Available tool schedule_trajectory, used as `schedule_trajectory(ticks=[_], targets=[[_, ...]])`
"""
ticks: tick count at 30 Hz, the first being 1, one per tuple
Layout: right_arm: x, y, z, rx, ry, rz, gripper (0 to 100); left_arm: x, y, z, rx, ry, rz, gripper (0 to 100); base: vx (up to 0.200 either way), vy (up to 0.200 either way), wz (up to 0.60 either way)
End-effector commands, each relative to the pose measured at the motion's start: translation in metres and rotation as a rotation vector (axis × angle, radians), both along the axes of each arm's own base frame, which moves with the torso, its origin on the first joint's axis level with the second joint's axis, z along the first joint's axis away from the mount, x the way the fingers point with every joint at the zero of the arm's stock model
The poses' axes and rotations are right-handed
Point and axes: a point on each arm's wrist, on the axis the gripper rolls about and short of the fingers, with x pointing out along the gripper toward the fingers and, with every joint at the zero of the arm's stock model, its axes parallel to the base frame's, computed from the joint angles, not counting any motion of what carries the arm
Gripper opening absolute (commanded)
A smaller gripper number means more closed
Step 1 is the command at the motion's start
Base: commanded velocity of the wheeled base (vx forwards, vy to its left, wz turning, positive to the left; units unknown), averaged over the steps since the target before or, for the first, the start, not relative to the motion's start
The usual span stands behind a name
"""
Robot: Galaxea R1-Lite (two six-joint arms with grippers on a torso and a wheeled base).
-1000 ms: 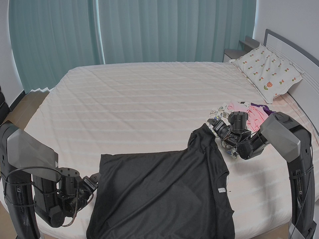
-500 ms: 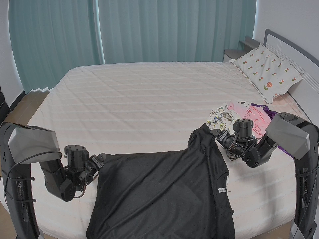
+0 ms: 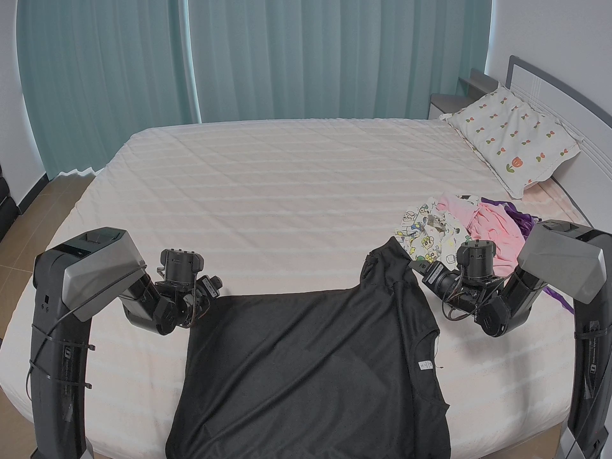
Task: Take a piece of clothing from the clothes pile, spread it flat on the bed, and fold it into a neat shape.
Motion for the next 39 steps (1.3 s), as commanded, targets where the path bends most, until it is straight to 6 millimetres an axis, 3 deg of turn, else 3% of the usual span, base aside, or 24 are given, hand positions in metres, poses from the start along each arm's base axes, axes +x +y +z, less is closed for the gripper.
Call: schedule_trajectory(ticks=[1,4,5,10,16,20,26,39], targets=[[-0.012,-0.003,0.0,-0.013,0.006,0.006,100,0.016,0.002,-0.016,0.037,0.035,-0.01,100,0.0,0.0,0.0],[-0.012,-0.003,0.0,-0.013,0.004,0.005,100,0.016,0.001,-0.016,0.039,0.035,-0.013,100,0.0,0.0,0.0],[-0.012,-0.003,0.0,-0.013,0.004,0.005,100,0.016,0.001,-0.016,0.038,0.035,-0.014,0,0.0,0.0,0.0],[-0.013,-0.004,-0.001,-0.014,0.012,0.005,100,0.017,0.003,-0.016,0.039,0.029,-0.009,0,0.0,0.0,0.0],[-0.015,-0.01,-0.004,-0.025,0.033,-0.004,100,0.02,0.019,-0.012,0.053,0.009,0.05,0,0.0,0.0,0.0],[-0.025,-0.018,-0.014,-0.053,0.08,0.012,100,0.031,0.044,-0.001,0.075,-0.04,0.144,0,0.0,0.0,0.0],[-0.033,-0.025,-0.018,-0.057,0.11,0.032,100,0.035,0.061,0.004,0.101,-0.054,0.165,0,0.0,0.0,0.0],[-0.059,-0.023,-0.036,-0.092,0.206,0.168,100,0.051,0.078,0.01,0.131,-0.102,0.186,0,0.0,0.0,0.0]])
